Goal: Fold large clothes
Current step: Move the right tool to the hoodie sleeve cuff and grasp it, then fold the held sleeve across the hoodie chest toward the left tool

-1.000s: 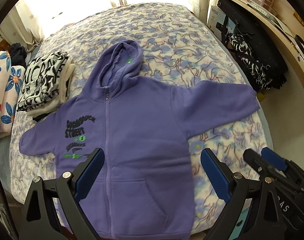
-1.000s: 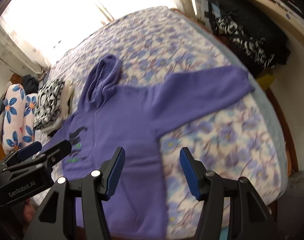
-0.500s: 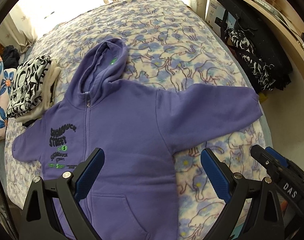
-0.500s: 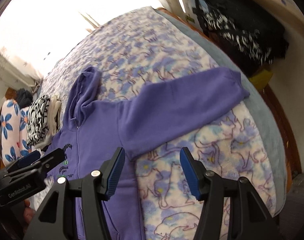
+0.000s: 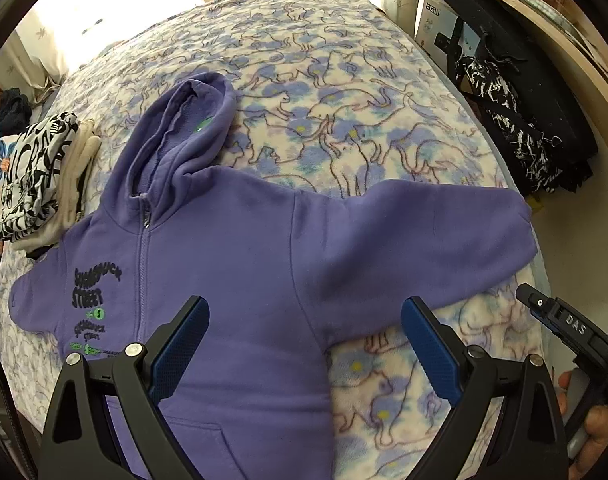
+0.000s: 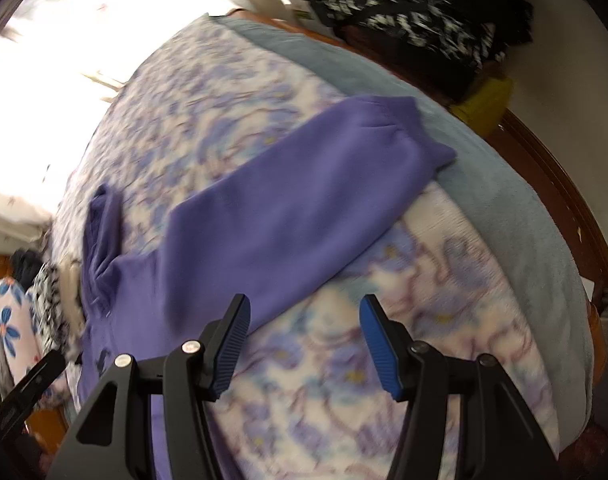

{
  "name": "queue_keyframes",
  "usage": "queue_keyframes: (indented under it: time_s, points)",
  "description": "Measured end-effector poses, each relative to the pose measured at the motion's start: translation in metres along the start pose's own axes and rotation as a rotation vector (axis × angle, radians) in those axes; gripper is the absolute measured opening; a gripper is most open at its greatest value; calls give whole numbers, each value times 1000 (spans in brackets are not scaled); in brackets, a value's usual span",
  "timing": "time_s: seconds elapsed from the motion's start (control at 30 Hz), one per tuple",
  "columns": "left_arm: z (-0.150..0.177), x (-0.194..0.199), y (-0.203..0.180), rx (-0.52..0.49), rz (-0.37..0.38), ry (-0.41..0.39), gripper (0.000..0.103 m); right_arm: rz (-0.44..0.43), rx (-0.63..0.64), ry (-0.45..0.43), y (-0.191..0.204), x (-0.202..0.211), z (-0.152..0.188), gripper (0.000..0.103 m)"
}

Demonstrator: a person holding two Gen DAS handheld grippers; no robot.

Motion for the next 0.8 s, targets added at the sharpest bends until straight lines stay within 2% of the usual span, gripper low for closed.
queue_keyframes:
  time_s: [0.27,0.5,0.57,0.63,0.7,0.8]
  points:
    - [-13,-26,-8,20,0,-10,96,0,-115,7,-42,-48,-37,57]
    - [-11,-41,-3,45,8,13,96,19,-172,17,-61,-79,-57,47]
    - [-8,-42,1,53,5,20,96,20,-185,7,-63,-83,-60,39]
    - [-5,-42,6,65,4,21,96,30,-173,-10,-63,-83,-63,18]
    - [-2,-41,13,79,3,20,96,26,-135,-32,-56,-79,-64,13]
    - [2,-37,26,101,1,17,96,31,-58,-90,-39,-60,-64,11]
Point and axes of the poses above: each gripper's, at about its wrist camera, not at the fingertips, and x roughly against the way its jaws point, y to its left, z to its underside, the point moved 7 cm from there along -x, roughly the way its jaws point, and after that the axes turned 6 degrees about -x, right-handed, at the moved point
